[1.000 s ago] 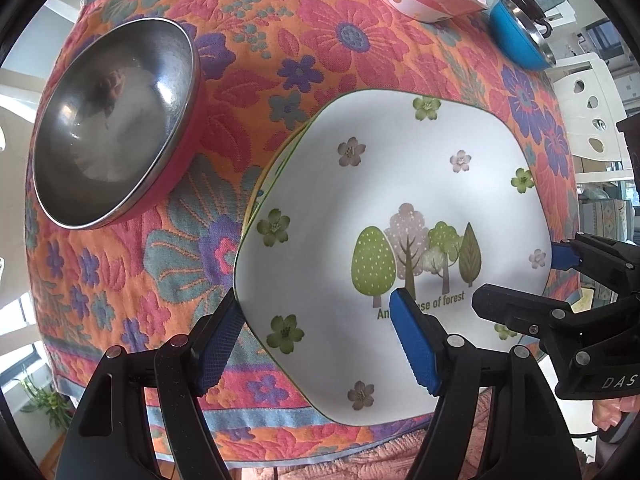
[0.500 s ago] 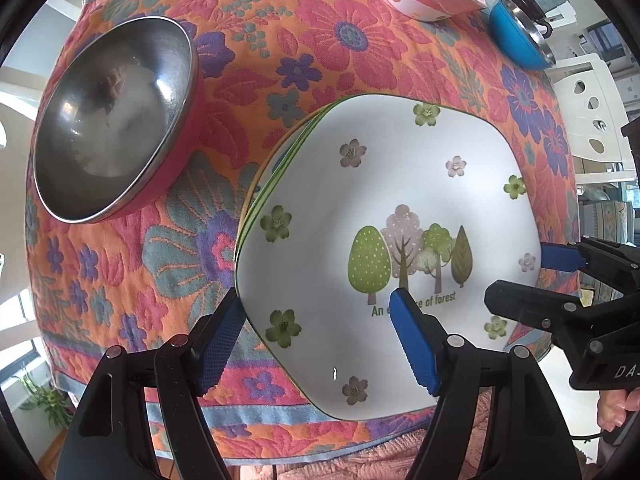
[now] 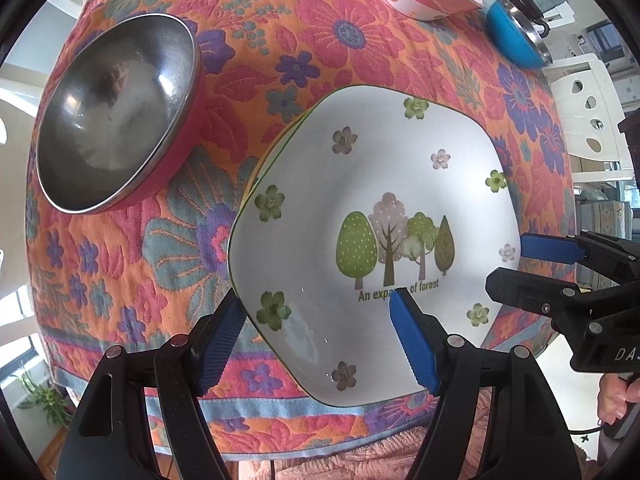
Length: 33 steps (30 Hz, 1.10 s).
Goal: Organize plates and bowls
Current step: 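Lower the hexagonal plate onto the stack and open both tools, then move both tools to the rim of the red-backed steel bowl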
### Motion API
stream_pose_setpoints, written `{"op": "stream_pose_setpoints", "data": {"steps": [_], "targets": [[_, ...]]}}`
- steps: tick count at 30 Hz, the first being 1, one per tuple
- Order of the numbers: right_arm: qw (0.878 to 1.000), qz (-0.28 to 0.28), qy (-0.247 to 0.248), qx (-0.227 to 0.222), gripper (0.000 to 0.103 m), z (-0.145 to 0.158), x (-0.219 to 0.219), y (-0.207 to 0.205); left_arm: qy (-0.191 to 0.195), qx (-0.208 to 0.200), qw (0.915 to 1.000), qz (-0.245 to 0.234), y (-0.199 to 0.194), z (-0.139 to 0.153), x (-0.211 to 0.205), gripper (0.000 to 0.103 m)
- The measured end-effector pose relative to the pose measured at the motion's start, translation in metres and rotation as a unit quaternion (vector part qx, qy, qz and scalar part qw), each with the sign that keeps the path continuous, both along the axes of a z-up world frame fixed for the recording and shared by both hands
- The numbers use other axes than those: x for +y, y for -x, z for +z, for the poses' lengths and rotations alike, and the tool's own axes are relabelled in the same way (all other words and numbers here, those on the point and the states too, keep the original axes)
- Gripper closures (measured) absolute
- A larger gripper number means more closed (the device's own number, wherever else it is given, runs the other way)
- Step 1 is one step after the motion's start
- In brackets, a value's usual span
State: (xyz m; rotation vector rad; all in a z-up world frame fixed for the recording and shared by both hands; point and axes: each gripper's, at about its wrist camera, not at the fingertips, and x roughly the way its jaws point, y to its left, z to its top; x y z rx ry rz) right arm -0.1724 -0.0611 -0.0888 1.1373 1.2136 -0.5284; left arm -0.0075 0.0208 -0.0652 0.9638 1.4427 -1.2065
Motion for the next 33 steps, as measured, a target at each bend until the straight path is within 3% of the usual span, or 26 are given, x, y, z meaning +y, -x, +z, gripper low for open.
{"op": "stream_pose_setpoints", "data": {"steps": [21, 33], "targets": [[1.0, 0.011, 0.015, -0.012, 0.032, 0.021, -0.001, -0.021, 0.016, 0.006, 0.9993, 0.034, -0.032, 0.034, 0.007, 0.032], [0.997, 0.044, 0.052, -0.034, 0.032, 0.063, -0.016, -0.059, 0.036, -0.02, 0.9957, 0.083, -0.082, 0.065, 0.011, 0.032]]}}
